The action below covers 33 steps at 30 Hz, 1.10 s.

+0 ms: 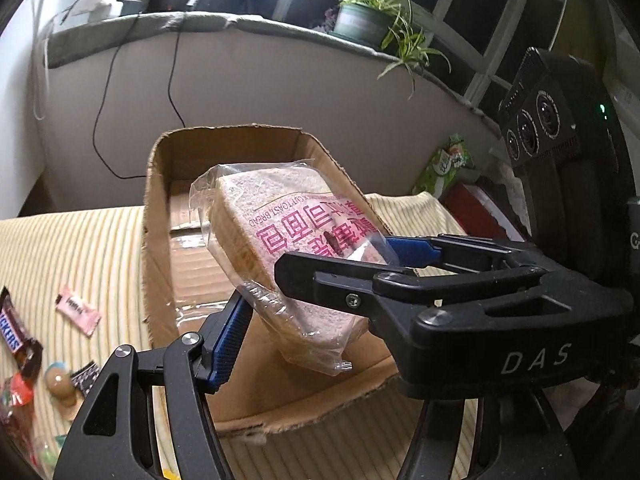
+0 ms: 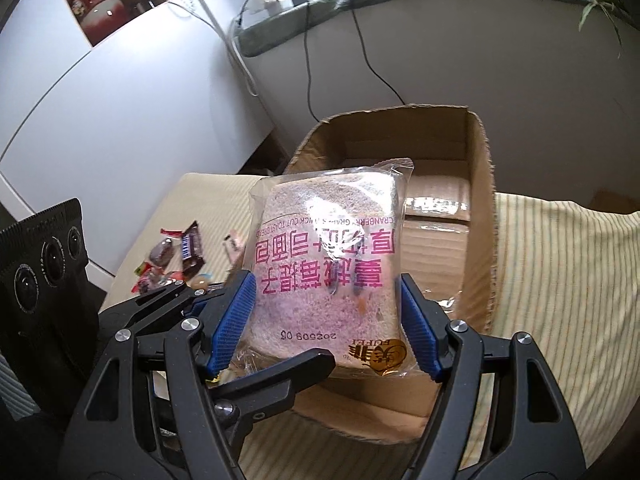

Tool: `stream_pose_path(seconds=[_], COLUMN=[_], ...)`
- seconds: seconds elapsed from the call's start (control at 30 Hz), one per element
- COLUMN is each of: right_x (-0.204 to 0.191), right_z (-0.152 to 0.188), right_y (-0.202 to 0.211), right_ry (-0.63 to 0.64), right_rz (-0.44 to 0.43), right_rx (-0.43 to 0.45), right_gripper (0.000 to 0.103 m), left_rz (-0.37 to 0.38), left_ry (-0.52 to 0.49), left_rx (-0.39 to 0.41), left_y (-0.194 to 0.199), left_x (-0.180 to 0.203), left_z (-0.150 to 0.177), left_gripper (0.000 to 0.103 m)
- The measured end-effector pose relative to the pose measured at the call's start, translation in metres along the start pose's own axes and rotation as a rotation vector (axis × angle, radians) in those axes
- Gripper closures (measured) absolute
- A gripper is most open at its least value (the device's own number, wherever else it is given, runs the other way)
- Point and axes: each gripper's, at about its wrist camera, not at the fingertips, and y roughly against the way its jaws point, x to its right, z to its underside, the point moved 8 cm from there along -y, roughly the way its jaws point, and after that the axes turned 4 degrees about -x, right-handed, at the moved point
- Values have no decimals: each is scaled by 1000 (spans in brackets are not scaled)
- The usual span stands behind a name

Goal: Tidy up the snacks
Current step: 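Lift the bread bag with both tools and lower it into the cardboard box, then open both tools to release the bread bag and withdraw from the box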

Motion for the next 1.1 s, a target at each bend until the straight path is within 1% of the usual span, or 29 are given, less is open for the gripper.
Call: stream_pose_path(seconds=[0.13,0.27,0.37,0.63,0.93,0.97,1.07,1.1], right_x=[10,14,15,11,5,4,-2,-4], right_z=[0,1,0,-2,1,2,5,6], right_y=[-4,-5,-5,3,20,22,29,31], right_ry=[-18,-24,-17,-14,-19,-16,-1,4], right_rz=[1,8,32,58,100,106,132,137], right_rx=[-7,-9,-6,20,55,58,69,73], right_gripper=[29,29,29,29,29,28,22,22], left_rz=[-16,-55,-65,-90,-108,-108,-122,-126], left_ry=[-19,-30,-23,-29,-45,-47,-53,-55], left_rx=[-13,-16,-16,-7,43,48,64,70], left_y=[-4,-7,-6,2,30,33,44,49], left_x=[2,-2,-7,-12,-11,-10,-11,-11], left_z=[1,1,1,1,6,7,11,13], left_gripper=[39,39,39,39,39,39,39,39])
